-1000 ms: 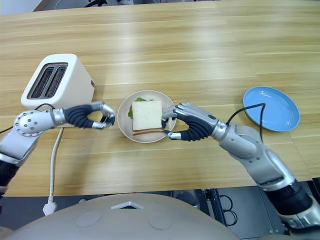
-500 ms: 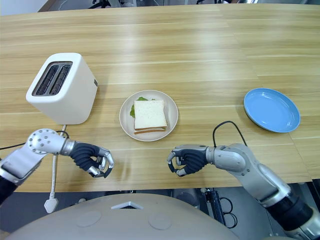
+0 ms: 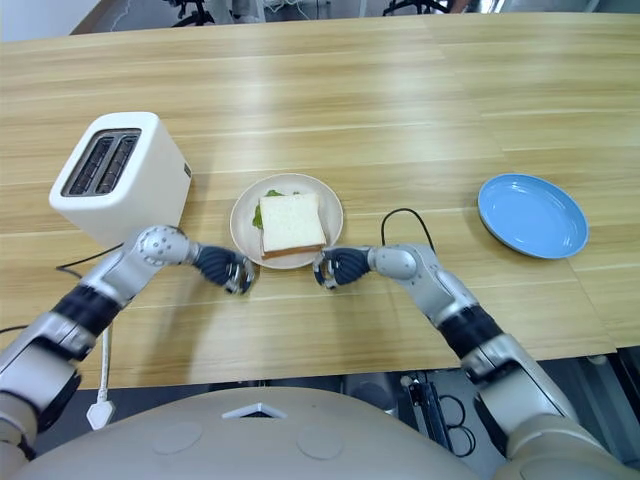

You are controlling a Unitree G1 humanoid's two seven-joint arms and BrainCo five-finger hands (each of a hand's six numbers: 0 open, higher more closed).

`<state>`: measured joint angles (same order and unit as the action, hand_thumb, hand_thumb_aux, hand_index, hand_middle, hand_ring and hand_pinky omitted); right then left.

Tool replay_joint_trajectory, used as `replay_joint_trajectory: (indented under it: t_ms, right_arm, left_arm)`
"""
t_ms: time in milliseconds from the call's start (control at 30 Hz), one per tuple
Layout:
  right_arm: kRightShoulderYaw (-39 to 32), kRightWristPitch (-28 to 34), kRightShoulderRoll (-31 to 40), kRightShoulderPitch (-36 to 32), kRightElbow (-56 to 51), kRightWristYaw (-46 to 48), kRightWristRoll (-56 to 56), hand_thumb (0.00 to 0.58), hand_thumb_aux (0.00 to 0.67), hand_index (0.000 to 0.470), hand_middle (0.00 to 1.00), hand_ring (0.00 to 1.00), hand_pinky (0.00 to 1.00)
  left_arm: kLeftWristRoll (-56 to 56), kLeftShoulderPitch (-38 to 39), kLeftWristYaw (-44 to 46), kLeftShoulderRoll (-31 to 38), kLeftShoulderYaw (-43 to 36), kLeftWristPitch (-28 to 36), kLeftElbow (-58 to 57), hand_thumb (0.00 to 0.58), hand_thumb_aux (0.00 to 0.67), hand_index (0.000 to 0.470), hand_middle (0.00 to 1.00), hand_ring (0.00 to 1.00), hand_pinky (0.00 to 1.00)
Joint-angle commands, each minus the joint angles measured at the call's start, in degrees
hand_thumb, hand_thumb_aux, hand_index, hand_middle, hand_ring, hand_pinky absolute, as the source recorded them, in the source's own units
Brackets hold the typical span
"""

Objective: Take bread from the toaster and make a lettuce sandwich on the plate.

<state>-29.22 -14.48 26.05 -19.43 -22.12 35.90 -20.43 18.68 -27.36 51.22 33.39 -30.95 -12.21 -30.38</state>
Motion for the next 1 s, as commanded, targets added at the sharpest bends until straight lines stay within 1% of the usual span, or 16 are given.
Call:
replay_joint_trajectory:
  t_ms: [33, 100, 200, 267, 333, 367, 400, 433, 467, 500, 533, 567, 600, 700, 833, 1000]
  right_arm:
    - [1.0, -4.3, -3.4, -3.8, -13.6, -7.0, -1.7, 0.580, 0.670, 0.460, 1.00, 1.00, 1.00]
    - [1.3, -6.2, -4.8, -6.9, -19.1, -11.6, -3.1, 0.580, 0.670, 0.460, 1.00, 1.00, 1.00]
    - [1.0, -8.4, -5.9, -11.0, -26.2, -18.4, -5.8, 0.580, 0.670, 0.460, 1.00, 1.00, 1.00]
    - [1.1, -9.5, -6.5, -13.0, -29.8, -22.4, -6.9, 0.580, 0.670, 0.460, 1.00, 1.00, 1.00]
    - [1.2, -10.5, -6.8, -14.2, -32.4, -25.2, -7.7, 0.580, 0.670, 0.460, 1.00, 1.00, 1.00]
    - [1.0, -10.8, -6.8, -14.6, -33.4, -26.4, -8.3, 0.580, 0.670, 0.460, 1.00, 1.00, 1.00]
    - [0.8, -11.1, -6.7, -14.9, -34.0, -27.5, -8.9, 0.580, 0.670, 0.460, 1.00, 1.00, 1.00]
    - [0.6, -11.4, -6.5, -15.1, -34.1, -28.4, -9.5, 0.580, 0.670, 0.460, 1.00, 1.00, 1.00]
    - [0.3, -11.6, -6.0, -15.0, -33.5, -29.7, -10.5, 0.580, 0.670, 0.460, 1.00, 1.00, 1.00]
    - [-0.1, -11.9, -5.3, -14.7, -32.4, -30.5, -11.5, 0.580, 0.670, 0.460, 1.00, 1.00, 1.00]
    - [0.0, -12.5, -4.5, -14.0, -30.6, -30.5, -11.8, 0.534, 0.481, 0.330, 0.00, 0.00, 0.00]
    - [0.5, -13.1, -3.6, -12.7, -27.9, -29.3, -11.1, 0.534, 0.481, 0.330, 0.00, 0.00, 0.00]
    - [1.3, -13.6, -2.5, -11.1, -24.8, -27.9, -9.9, 0.000, 0.000, 0.000, 0.00, 0.00, 0.00]
    - [6.4, -12.6, 0.5, -4.9, -11.8, -21.8, -1.4, 0.000, 0.000, 0.000, 0.00, 0.00, 0.00]
    - [18.7, -2.7, -3.2, 3.9, 7.9, -13.9, 25.5, 0.000, 0.000, 0.000, 0.00, 0.00, 0.00]
    - [28.4, 4.5, -10.7, 6.9, 13.3, -20.2, 34.2, 0.000, 0.000, 0.000, 0.00, 0.00, 0.00]
  left_arm:
    - [5.2, -5.0, -9.9, -4.0, -0.6, -3.2, -15.6, 0.580, 0.670, 0.460, 1.00, 1.00, 1.00]
    - [6.2, -8.2, -14.4, -5.7, -0.1, -5.3, -20.8, 0.580, 0.670, 0.460, 1.00, 1.00, 1.00]
    - [7.1, -11.8, -20.1, -7.8, 0.8, -7.7, -26.6, 0.578, 0.628, 0.431, 1.00, 1.00, 1.00]
    - [8.2, -14.2, -24.7, -9.2, 1.1, -8.4, -29.9, 0.517, 0.449, 0.308, 1.00, 1.00, 1.00]
    - [9.1, -15.7, -27.2, -10.1, 1.0, -9.5, -32.4, 0.514, 0.444, 0.305, 1.00, 1.00, 1.00]
    - [9.4, -16.1, -28.0, -10.4, 1.0, -10.1, -33.3, 0.498, 0.418, 0.287, 1.00, 1.00, 1.00]
    - [9.8, -16.3, -28.8, -10.5, 0.9, -10.7, -33.8, 0.436, 0.336, 0.231, 1.00, 1.00, 1.00]
    - [10.1, -16.4, -29.4, -10.5, 0.9, -11.2, -34.1, 0.436, 0.336, 0.231, 1.00, 1.00, 1.00]
    - [10.4, -16.3, -29.9, -10.2, 0.9, -11.7, -33.9, 0.000, 0.000, 0.000, 1.00, 1.00, 1.00]
    - [10.7, -16.0, -30.3, -9.7, 0.8, -12.2, -33.3, 0.000, 0.000, 0.000, 1.00, 1.00, 1.00]
    - [10.6, -15.6, -30.0, -9.1, 1.1, -13.0, -32.4, 0.000, 0.000, 0.000, 0.00, 0.00, 0.00]
    - [9.8, -14.9, -29.1, -8.3, 1.8, -13.9, -31.0, 0.000, 0.000, 0.000, 0.00, 0.00, 0.00]
    - [8.9, -14.1, -28.1, -7.4, 2.7, -14.6, -29.3, 0.000, 0.000, 0.000, 0.00, 0.00, 0.00]
    - [2.7, -10.7, -25.2, -4.7, 8.0, -15.7, -20.5, 0.000, 0.000, 0.000, 0.00, 0.00, 0.00]
    - [-22.0, -1.7, -17.1, -7.8, 21.7, -8.8, 0.0, 0.000, 0.000, 0.000, 0.00, 0.00, 0.00]
    - [-33.5, 7.0, -27.8, -15.6, 33.1, 3.1, 14.7, 0.000, 0.000, 0.000, 0.00, 0.00, 0.00]
